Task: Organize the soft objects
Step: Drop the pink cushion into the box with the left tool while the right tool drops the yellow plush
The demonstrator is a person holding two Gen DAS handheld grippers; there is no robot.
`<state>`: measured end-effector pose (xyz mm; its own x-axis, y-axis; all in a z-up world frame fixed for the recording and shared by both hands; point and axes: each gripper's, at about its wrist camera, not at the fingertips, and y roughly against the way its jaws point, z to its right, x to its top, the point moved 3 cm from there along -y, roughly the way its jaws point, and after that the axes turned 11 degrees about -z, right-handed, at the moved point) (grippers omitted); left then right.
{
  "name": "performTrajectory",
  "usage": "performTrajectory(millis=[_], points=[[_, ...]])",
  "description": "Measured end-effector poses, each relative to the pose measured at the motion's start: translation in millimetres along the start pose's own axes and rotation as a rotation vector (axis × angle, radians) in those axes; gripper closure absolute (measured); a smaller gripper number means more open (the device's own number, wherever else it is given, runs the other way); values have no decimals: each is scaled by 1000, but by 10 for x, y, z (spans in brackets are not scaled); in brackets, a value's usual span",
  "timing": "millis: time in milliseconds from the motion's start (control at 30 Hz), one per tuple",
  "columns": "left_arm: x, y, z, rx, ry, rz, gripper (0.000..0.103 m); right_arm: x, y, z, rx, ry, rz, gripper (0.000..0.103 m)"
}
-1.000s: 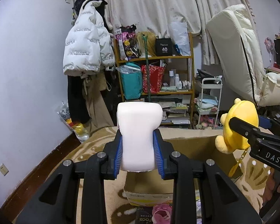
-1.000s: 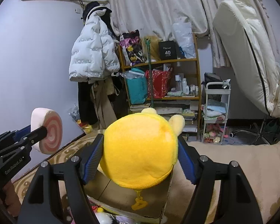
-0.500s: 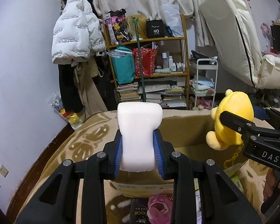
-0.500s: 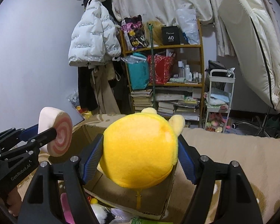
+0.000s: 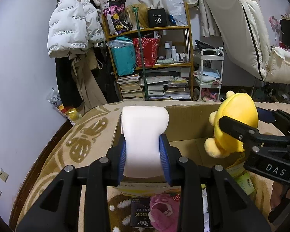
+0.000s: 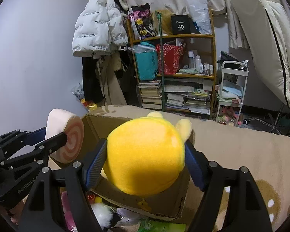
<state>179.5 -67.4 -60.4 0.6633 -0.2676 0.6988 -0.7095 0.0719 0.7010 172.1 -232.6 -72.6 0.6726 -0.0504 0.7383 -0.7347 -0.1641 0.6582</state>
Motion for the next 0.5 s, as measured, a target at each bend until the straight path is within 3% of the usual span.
performTrajectory(millis=[400, 500], points=[[-80, -82, -41, -3, 23, -49, 63, -19, -85, 28, 33, -21, -40, 20], [-91, -55, -59, 29, 21, -31, 51, -29, -120, 42, 35, -22, -48, 20]])
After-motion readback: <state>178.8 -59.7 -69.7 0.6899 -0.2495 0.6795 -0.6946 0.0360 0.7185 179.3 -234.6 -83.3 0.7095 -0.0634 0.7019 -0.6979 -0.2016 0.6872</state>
